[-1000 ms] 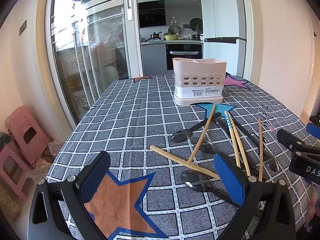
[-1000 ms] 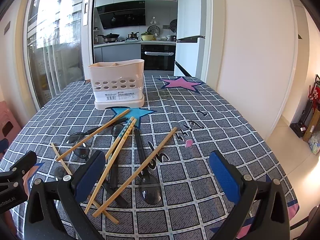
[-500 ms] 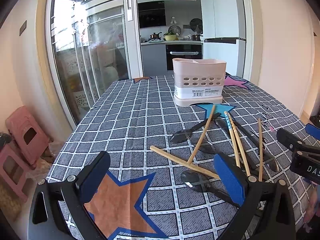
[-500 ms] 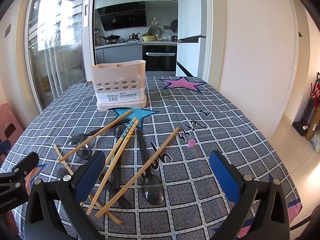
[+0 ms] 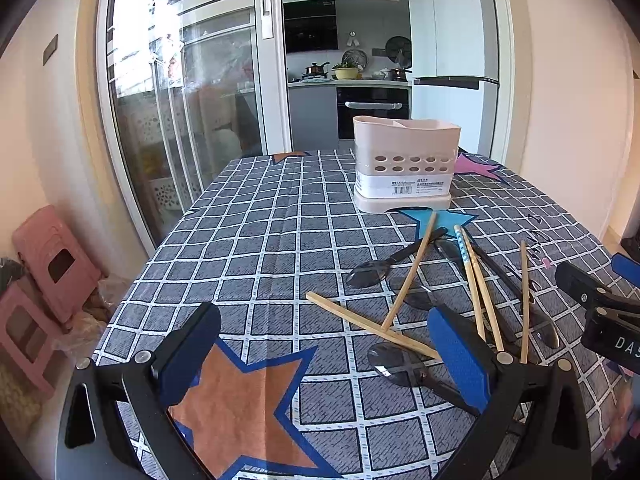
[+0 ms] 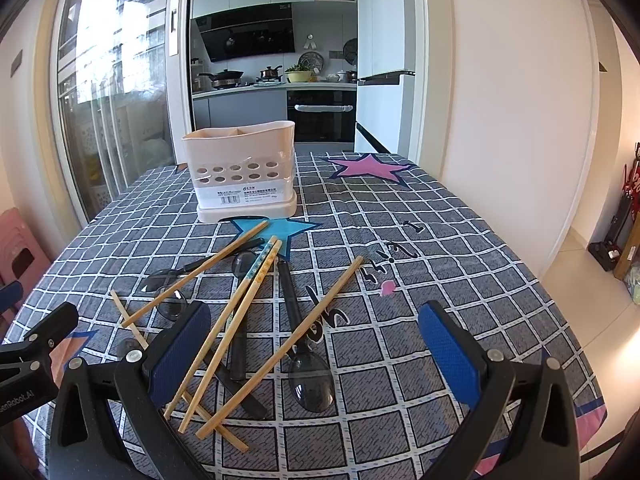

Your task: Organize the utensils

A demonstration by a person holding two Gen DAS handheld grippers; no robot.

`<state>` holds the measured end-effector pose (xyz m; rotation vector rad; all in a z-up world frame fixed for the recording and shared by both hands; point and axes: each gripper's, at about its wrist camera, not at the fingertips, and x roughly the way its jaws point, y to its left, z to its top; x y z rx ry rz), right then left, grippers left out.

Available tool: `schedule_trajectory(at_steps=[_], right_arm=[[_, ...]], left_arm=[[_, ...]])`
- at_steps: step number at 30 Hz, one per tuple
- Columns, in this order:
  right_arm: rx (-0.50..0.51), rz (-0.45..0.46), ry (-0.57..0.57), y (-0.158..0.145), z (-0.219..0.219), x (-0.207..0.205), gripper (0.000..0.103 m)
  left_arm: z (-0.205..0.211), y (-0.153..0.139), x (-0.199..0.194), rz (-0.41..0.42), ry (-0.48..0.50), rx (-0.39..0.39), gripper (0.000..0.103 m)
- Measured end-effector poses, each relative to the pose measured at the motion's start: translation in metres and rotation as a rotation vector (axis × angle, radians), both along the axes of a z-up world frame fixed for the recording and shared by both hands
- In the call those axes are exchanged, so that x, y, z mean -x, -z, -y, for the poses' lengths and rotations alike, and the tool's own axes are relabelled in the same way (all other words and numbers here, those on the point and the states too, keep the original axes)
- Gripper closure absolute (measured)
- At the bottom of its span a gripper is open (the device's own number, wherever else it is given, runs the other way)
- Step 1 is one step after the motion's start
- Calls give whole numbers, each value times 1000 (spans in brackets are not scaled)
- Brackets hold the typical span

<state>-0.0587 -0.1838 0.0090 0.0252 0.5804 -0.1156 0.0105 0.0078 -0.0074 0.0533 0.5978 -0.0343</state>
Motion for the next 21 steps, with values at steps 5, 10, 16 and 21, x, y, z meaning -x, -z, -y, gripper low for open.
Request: schedule_trajectory(at_steps=[5,10,16,21], right_arm=[[-6,-2,-4,0,0,-1,0],[-21,-9,-6,2,2,-2,0],[-19,5,-14,1,1,-1,0],[-16,-10,-19,2,-1,-2,0]], left_arm=[[-2,2,-2,-11,-5,6,0],[-3,2,-3,-16,-8,9,0],[-4,2,-3,-19,-7,10,0],[-4,2,-3,-18,-8,10,0]])
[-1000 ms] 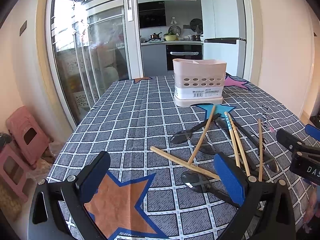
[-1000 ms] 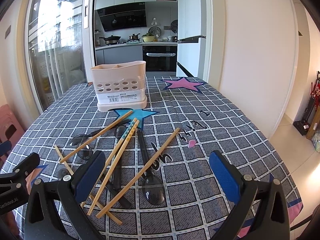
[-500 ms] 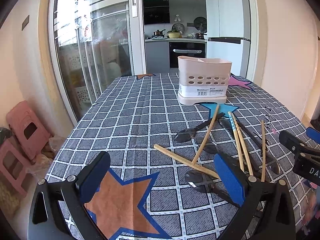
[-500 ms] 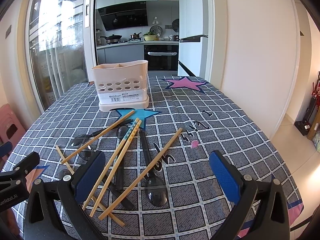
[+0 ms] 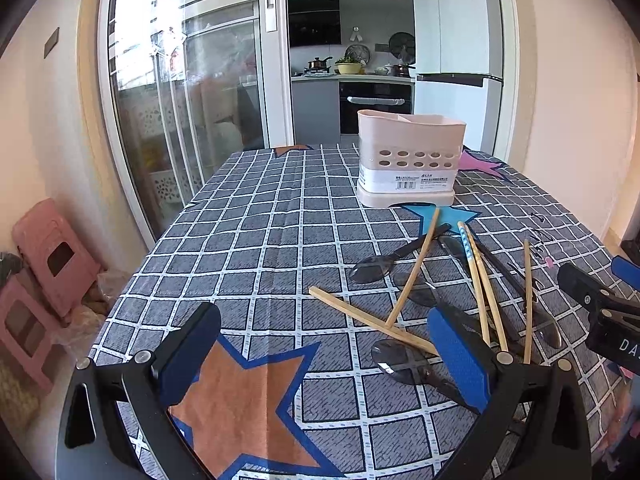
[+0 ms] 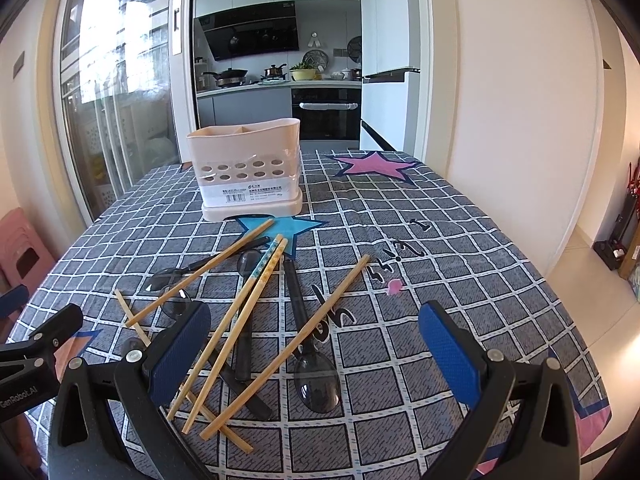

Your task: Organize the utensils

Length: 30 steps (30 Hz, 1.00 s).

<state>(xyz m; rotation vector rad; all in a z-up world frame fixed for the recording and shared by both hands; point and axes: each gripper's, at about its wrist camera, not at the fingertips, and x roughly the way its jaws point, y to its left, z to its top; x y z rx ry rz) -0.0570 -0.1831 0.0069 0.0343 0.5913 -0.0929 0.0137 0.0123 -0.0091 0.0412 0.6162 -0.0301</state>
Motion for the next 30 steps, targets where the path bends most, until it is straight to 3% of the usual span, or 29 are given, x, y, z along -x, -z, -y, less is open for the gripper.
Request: schedule_trajectory(at_steps=[24,30], right_arm=[[17,-20,-7,-1,-2,-2,0],[-29,-92,-5,-1,5,-10,0]], left_arm=[[2,0,-1,5,-9,-19,0],[-5,1,-17,-97,-3,5,0]])
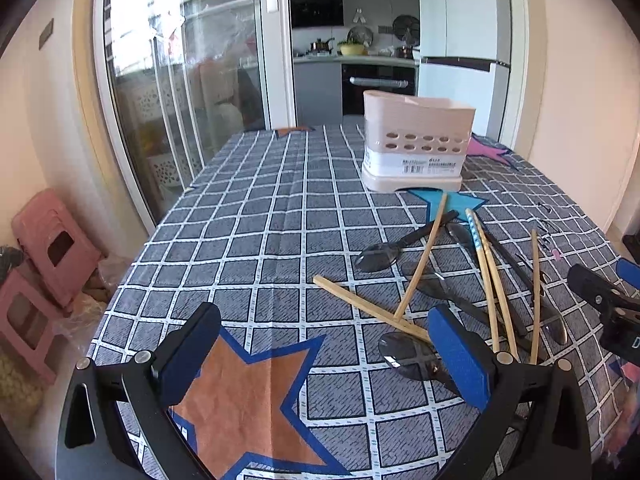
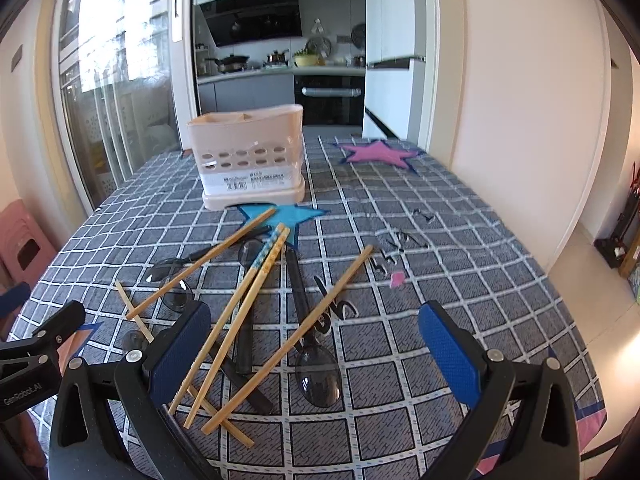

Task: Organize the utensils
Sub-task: 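Grasp a plain wooden chopstick with the right tool while the left tool grasps another chopstick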

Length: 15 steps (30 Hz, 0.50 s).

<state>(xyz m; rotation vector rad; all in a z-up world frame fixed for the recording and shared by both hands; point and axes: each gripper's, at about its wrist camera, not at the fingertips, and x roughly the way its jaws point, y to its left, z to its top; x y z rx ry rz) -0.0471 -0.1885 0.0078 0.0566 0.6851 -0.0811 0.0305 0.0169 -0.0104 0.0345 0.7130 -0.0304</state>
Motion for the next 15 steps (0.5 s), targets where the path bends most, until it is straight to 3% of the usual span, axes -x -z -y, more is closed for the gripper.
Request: schedule_trajectory(at_steps=[6,9,12,15], right_arm=[[-46,-191,29,-1,27,-33,0],[-146,-302,62,3,47,-57,0],[-316,-417,115,11,68,-82,0],[-394,-491,163,20,77,-102,8]], left_arm=[[2,-26,-48,-114,148,44,0],[14,-37,-74,-144,197,-1,0],[32,-38,-94,-159,249,-64,0],[48,-27,-117,-241,324,-54,2]])
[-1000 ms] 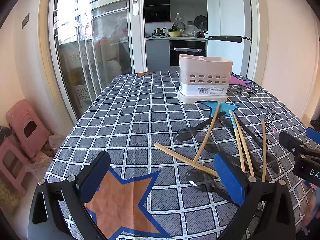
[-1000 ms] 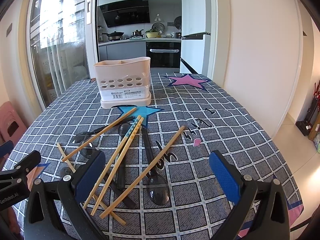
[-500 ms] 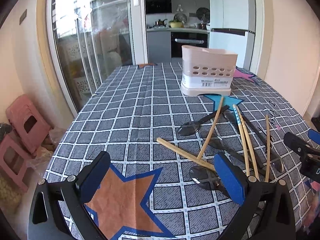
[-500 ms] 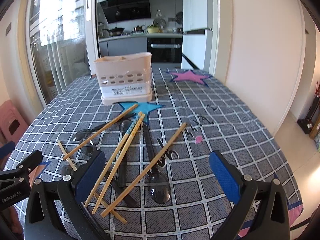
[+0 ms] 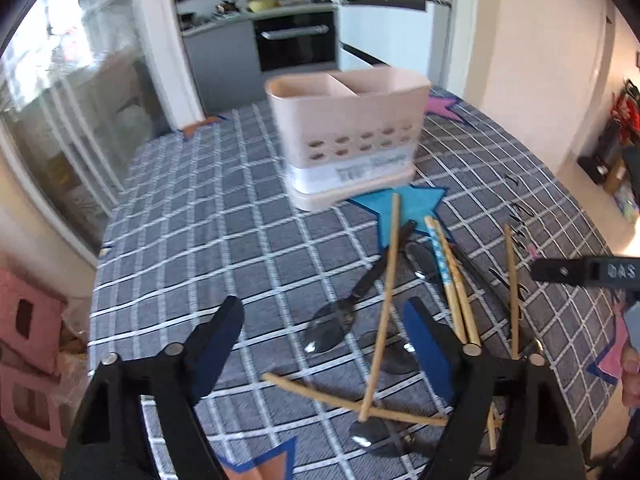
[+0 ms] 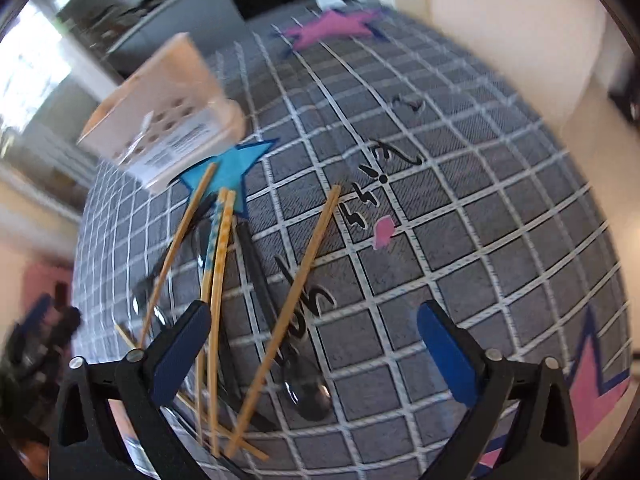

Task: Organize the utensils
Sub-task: 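Grasp a plain wooden chopstick with the right tool while the left tool grasps another chopstick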

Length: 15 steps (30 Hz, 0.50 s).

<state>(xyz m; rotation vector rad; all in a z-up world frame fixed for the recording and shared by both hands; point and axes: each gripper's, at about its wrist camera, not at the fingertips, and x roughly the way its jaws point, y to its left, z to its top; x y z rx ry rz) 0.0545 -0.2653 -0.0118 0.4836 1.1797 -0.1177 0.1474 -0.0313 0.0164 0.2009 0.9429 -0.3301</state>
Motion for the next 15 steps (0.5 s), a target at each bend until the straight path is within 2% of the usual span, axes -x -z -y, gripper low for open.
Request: schedule_trajectory(at_steps=[2,6,11,12,13,14,15], right_arm=[[-24,-48,21,7,2,-12,22],[-10,-143,47,22,-1,-32,37],[126,-192,0,20,-18,-41,60],[164,-196,-22,19,-22,-40,63],[187,-191,-38,18,-24,-38,74],[194,-188,-43,17,-26,-37,90],[180,-180,-44,17,-23,-34,91]], left_arm=[[8,7,-12,-32,18,-2,7],[19,19,-34,-85,37,15,8],[36,30,-51,-119,63,6,11],[41,33,-54,-122,73,-5,18],[45,36,-56,-130,84,-13,22],[50,39,-59,-147,96,-19,25],[53,41,-62,-157,102,-19,25]])
